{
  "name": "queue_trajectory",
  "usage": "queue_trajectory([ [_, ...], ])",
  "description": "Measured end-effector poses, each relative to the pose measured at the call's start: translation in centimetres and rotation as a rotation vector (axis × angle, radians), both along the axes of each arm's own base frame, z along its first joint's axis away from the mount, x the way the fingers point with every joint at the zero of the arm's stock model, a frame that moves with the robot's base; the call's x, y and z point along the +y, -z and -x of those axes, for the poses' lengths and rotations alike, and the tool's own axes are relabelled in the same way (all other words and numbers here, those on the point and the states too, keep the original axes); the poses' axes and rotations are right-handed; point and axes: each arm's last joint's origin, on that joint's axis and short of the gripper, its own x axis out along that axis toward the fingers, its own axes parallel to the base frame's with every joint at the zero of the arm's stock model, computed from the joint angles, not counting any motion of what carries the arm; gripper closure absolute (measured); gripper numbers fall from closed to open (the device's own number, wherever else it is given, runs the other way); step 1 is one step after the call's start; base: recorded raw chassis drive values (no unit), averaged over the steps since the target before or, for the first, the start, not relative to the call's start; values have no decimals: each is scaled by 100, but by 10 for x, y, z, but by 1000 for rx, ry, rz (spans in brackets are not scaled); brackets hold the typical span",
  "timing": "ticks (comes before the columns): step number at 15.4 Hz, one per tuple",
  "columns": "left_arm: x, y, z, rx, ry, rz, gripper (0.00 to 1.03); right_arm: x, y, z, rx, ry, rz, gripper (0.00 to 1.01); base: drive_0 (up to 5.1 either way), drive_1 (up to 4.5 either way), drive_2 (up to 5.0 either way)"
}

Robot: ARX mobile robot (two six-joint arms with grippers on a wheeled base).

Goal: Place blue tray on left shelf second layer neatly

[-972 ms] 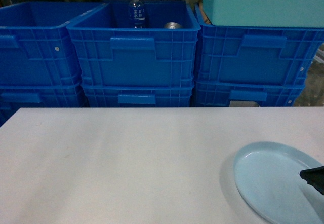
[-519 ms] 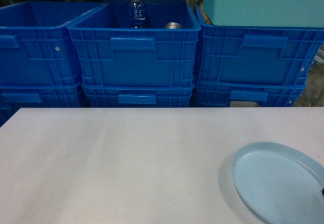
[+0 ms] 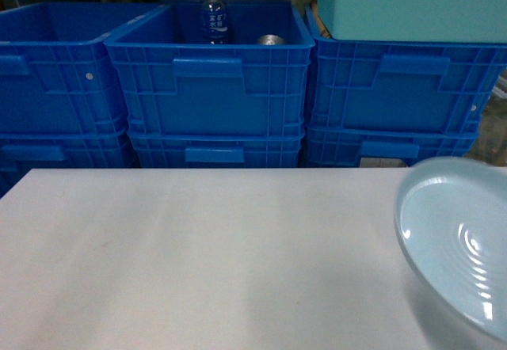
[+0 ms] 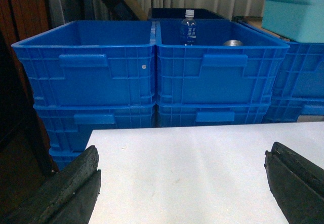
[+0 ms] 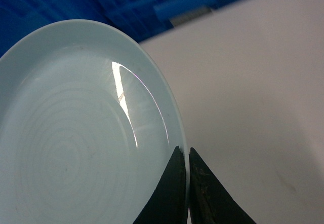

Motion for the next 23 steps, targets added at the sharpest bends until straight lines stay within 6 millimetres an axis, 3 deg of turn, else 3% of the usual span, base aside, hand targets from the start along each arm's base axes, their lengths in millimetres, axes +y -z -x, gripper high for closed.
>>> queue_trajectory([
  [3, 0, 0, 0, 0, 0, 0, 5, 21, -96, -1, -323, -15, 277, 99, 0, 0, 0],
  [5, 0, 0, 0, 0, 0, 0, 5, 24, -135, 17, -488, 82, 457, 99, 0, 0, 0],
  [6, 0, 0, 0, 0, 0, 0, 5, 24, -143, 27, -519, 128, 489, 99, 0, 0, 0],
  [8, 0, 0, 0, 0, 0, 0, 5, 24, -142, 43, -543, 136, 491, 99, 0, 0, 0],
  [11, 0, 0, 0, 0, 0, 0, 5, 31, -126, 52, -481, 115, 470, 99, 0, 0, 0],
  [20, 0, 0, 0, 0, 0, 0, 5, 34, -144, 71, -560, 150, 463, 99, 0, 0, 0],
  [23, 0, 0, 0, 0, 0, 0, 5, 39, -134, 83, -573, 125, 451, 99, 0, 0, 0],
])
